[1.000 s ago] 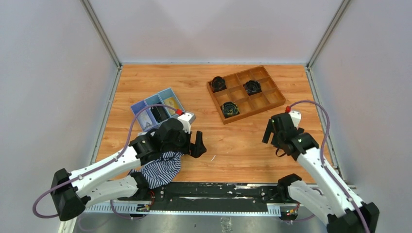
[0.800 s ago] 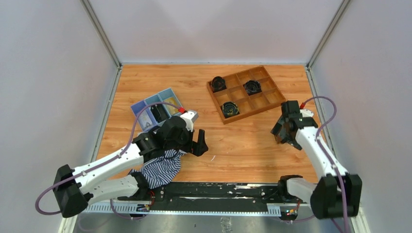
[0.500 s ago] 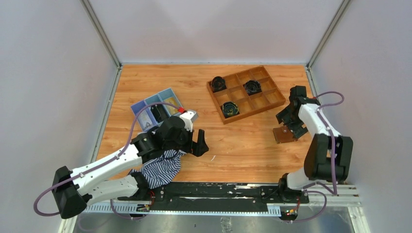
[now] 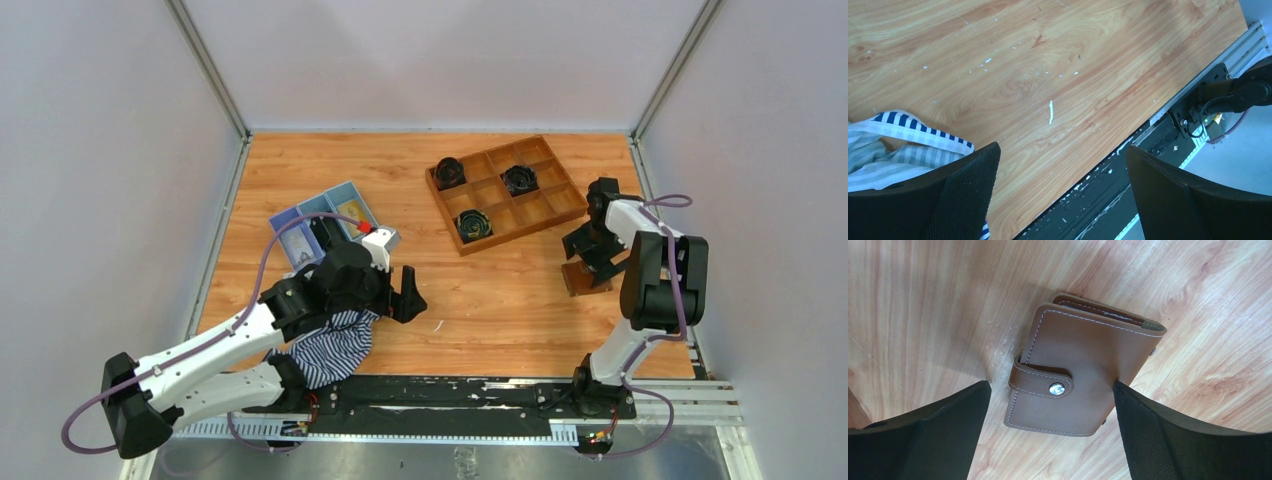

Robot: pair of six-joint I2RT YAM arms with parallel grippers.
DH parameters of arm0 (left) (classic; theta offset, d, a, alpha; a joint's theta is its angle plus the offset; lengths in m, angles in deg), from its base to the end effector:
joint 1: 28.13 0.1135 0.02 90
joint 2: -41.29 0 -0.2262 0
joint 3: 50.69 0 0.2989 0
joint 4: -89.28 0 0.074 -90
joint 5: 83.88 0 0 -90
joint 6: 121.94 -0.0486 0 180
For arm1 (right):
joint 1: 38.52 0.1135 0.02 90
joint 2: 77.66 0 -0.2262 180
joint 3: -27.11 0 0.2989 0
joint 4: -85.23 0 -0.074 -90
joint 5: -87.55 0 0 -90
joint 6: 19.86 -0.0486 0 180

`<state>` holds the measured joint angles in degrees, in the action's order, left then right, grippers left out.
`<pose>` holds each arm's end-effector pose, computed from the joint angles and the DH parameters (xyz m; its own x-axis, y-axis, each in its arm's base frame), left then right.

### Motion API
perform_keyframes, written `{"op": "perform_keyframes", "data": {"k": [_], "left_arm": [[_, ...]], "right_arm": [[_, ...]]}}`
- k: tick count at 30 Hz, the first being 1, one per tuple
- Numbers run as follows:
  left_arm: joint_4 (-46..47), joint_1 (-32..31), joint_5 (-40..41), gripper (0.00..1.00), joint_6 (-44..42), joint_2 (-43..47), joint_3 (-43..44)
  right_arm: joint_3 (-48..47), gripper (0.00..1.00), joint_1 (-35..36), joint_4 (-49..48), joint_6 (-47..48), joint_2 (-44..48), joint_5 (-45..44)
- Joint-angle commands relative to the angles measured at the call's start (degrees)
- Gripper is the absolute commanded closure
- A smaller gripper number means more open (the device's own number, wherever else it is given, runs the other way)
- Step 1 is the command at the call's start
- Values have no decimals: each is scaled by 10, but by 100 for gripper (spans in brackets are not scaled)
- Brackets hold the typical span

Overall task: Take the credit cards out of the card holder
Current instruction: Move the card holder to the center of the board.

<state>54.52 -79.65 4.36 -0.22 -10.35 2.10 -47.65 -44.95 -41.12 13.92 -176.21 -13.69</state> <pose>0.1734 -0.2205 0.2290 -0.7127 0.0521 -0.6995 0.4980 0.7398 -0.4523 0.3503 -0.0490 0.0979 -0.4130 0.8669 -0.2790 0.8907 0.4484 0.0750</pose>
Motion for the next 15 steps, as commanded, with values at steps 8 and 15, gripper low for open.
{"op": "perform_keyframes", "data": {"k": [8,15], "left_arm": [[2,-4,8,0,-14,-15,7],[-10,-4,34,0,-36,-24,28]], "right_arm": [[56,12,2,-53,70,-6,58],[143,17,48,-99,187,87,131]]}}
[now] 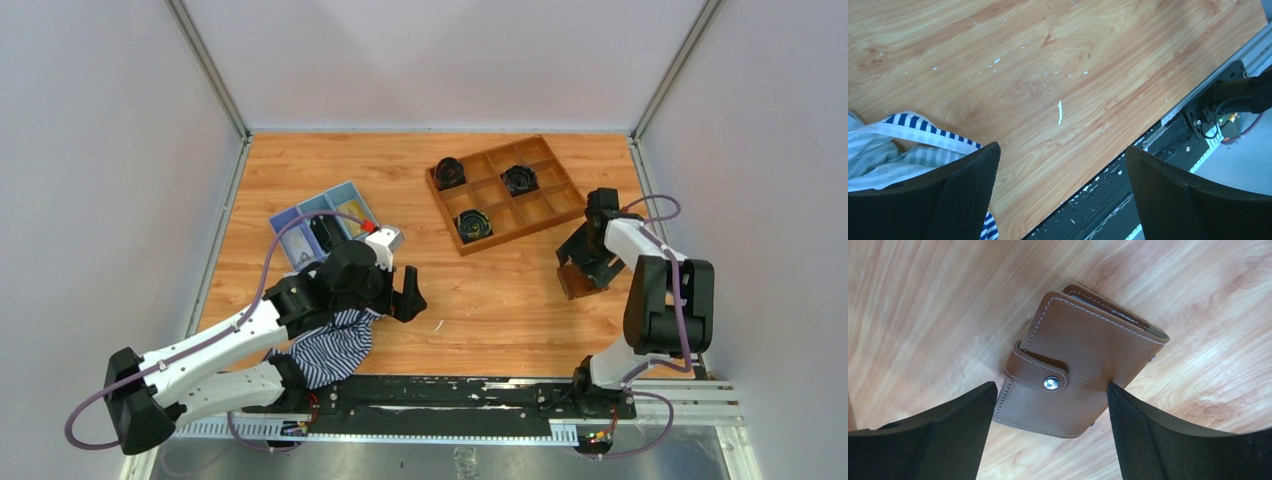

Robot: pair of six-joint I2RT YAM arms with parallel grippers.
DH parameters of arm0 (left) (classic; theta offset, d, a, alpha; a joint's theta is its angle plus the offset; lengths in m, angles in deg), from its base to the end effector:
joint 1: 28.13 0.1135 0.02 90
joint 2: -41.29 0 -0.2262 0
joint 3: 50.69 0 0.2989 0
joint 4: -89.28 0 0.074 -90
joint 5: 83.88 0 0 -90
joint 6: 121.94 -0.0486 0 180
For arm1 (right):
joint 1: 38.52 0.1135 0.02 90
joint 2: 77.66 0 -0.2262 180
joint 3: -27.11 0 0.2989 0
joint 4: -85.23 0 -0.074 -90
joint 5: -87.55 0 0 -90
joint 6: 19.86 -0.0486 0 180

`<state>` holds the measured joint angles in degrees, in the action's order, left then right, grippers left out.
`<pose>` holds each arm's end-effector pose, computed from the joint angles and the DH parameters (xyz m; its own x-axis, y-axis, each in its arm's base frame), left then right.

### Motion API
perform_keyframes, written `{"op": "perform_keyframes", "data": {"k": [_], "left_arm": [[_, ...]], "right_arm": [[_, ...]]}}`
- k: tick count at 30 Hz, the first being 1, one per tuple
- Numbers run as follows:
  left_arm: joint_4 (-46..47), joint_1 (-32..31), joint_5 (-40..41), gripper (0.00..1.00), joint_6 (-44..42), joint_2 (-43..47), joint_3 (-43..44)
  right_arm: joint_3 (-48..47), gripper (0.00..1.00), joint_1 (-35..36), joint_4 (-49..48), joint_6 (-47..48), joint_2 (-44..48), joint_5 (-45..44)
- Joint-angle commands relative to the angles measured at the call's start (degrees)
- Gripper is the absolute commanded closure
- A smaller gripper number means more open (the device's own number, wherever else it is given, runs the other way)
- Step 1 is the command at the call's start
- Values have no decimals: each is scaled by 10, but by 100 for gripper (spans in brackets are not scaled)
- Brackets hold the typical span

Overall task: Take the credit cards out of the card holder
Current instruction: Move the card holder to the center of the board.

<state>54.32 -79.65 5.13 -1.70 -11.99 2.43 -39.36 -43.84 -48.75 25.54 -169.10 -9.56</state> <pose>0.1760 -0.2228 0.2235 -0.7079 0.0813 -0.7016 0.5035 0.7547 -0.4205 0.3345 -0.0372 0.0979 -0.5775 0.7535 -0.3141 0.7551 0.6393 0.1454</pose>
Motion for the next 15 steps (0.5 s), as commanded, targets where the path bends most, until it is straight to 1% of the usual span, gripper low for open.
{"op": "perform_keyframes", "data": {"k": [1,8,11,15], "left_arm": [[-8,-5,31,0,-23,-8,27],[-3,-4,43,0,-26,-33,42],[-1,-4,44,0,-21,-45,47],[-2,-4,65,0,-1,-56,54]], "right_arm": [[70,17,47,-23,85,28,102],[112,21,160,-3,153,81,142],[104,21,244,28,157,92,129],[87,21,372,47,130,103,130]]}}
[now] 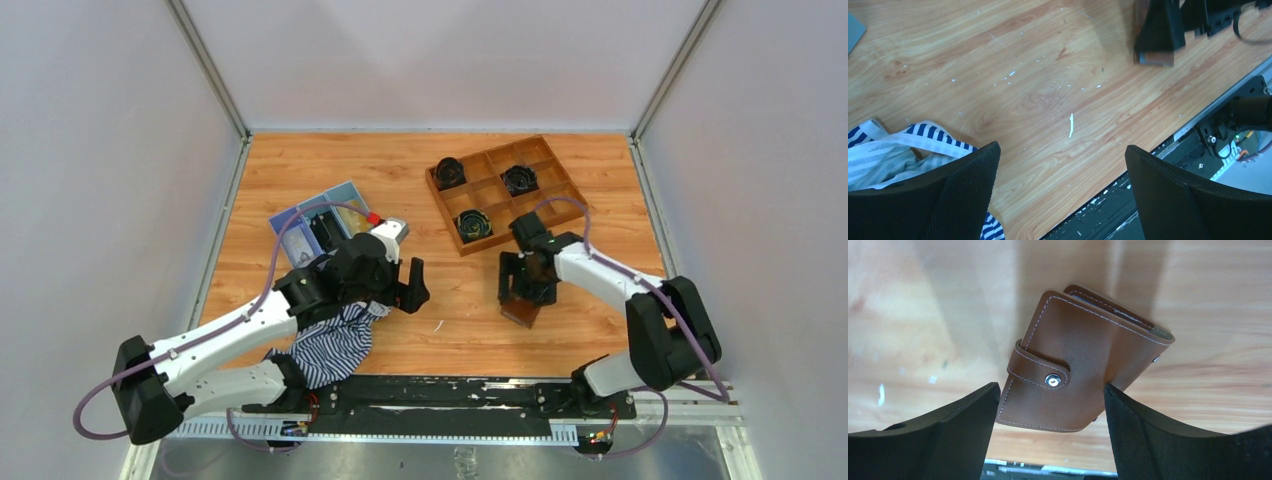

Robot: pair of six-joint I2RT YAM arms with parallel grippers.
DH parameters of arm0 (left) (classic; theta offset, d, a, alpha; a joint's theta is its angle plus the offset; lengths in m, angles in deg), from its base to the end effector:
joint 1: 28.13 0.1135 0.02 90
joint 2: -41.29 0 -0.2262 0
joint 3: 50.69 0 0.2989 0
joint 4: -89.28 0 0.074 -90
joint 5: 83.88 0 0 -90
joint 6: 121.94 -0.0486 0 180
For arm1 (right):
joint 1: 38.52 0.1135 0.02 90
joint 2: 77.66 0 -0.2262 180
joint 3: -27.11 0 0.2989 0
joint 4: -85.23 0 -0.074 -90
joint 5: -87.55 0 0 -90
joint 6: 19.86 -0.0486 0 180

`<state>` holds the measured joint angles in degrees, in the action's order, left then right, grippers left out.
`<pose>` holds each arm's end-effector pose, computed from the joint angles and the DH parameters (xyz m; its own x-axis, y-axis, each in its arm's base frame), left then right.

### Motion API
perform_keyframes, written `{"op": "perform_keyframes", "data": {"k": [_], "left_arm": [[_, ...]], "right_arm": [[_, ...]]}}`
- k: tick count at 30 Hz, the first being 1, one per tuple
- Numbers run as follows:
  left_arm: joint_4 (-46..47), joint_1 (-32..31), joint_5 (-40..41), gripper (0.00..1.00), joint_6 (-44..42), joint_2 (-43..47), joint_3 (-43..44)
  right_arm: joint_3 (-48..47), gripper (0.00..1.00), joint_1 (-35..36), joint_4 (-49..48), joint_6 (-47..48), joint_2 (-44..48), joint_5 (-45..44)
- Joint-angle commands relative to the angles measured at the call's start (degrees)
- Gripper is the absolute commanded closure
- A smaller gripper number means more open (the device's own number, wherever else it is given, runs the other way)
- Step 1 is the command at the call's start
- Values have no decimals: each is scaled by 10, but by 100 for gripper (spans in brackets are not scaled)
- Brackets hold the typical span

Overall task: Take the credit cards out of the card holder
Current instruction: Move the card holder to the center of the board.

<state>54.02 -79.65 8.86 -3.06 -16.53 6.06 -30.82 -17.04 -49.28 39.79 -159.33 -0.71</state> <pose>0.1867 -0.2311 0.2268 -0.6889 0.0913 -0.7191 0.4857 0.7946 -0.3643 0.2826 0.1128 0.1024 -0.9408 0.1725 -0.2917 0.1151 0.9722 0.2037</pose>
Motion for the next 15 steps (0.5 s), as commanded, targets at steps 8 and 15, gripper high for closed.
{"op": "perform_keyframes", "data": {"k": [8,15], "left_arm": [[-37,-4,133,0,58,-35,20],[-104,-13,143,0,54,-154,116]], "right_arm": [[-60,5,199,86,-15,68,32],[-6,2,126,79,-16,208,-36]]}}
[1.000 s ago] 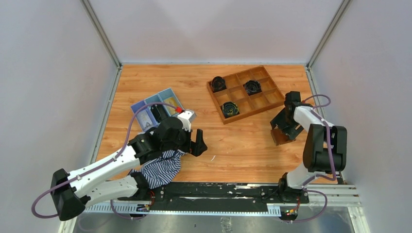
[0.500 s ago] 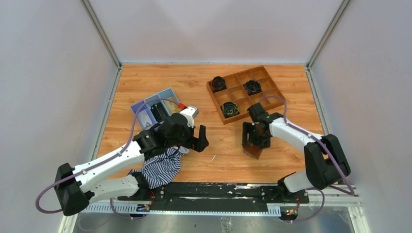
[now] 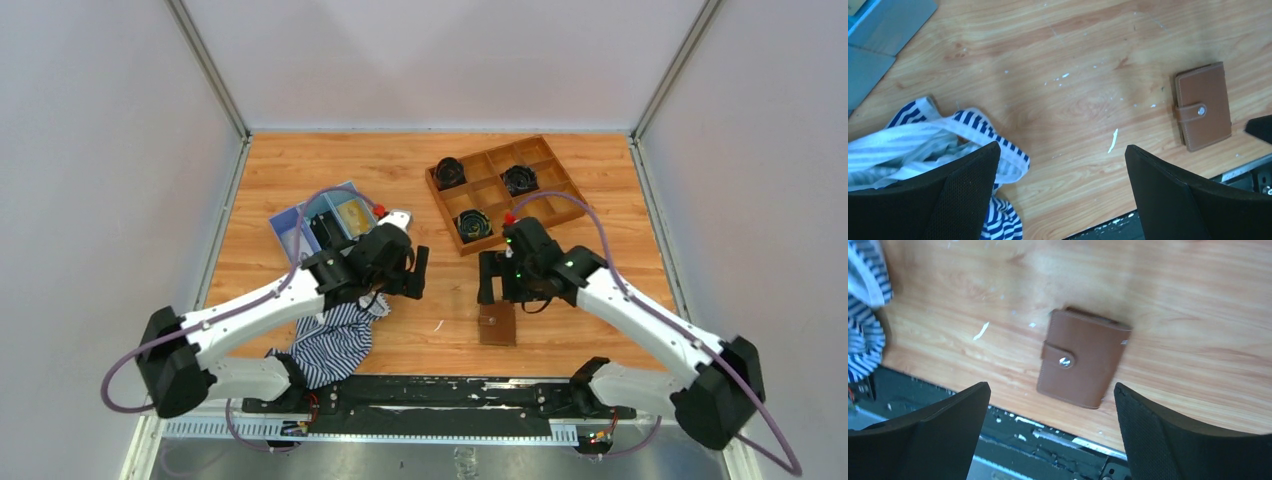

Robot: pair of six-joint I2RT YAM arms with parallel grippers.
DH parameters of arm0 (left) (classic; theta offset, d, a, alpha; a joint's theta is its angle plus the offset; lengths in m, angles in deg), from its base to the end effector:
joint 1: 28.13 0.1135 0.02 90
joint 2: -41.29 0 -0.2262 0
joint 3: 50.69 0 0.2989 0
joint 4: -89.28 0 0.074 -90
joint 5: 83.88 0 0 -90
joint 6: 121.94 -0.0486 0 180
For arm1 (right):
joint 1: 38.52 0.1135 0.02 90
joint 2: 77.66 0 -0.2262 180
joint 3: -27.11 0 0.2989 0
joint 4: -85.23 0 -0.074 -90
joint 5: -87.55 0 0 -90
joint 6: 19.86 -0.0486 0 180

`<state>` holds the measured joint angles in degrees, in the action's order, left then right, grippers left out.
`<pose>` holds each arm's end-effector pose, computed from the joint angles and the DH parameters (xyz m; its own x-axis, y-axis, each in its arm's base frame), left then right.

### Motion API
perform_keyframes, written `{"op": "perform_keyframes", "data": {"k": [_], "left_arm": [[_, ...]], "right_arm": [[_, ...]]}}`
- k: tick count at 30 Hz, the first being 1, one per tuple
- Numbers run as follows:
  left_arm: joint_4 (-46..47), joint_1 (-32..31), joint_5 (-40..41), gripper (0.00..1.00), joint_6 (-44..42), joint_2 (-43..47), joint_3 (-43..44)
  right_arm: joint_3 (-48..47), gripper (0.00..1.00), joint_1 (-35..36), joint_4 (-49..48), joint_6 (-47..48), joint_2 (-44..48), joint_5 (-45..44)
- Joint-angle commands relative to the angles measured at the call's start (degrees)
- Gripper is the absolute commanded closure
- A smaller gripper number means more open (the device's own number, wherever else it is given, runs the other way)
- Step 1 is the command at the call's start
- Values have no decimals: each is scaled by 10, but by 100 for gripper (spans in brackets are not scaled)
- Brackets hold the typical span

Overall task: Take the credit cards out of the card holder
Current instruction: Move the card holder to the center of the board, then open the card holder at the center of the board.

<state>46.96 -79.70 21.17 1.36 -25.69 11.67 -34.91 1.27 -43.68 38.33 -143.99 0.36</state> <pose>0.2038 -0.2366 0.2093 -0.7344 0.0726 -0.6748 0.2909 0.9320 -0.2163 0.2266 0.1918 0.1973 -0.8857 -0.0525 -0.4613 -0.2280 0.9147 0.3336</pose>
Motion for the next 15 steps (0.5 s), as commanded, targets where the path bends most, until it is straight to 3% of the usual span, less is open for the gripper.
{"op": "perform_keyframes", "data": {"k": [1,6,9,12,15], "left_arm": [[-32,-23,20,0,15,-82,77],[-31,-94,35,3,42,-202,177],[-31,-119,14,8,76,-275,226],[-7,-150,46,17,92,-331,248],[31,-162,16,23,114,-375,254]], "right_arm": [[61,3,-88,18,-1,70,-38],[157,10,-258,-18,7,132,80],[191,22,-275,-29,-6,142,89],[222,29,-282,-50,-26,135,100],[246,33,-293,-80,-44,120,128]]}}
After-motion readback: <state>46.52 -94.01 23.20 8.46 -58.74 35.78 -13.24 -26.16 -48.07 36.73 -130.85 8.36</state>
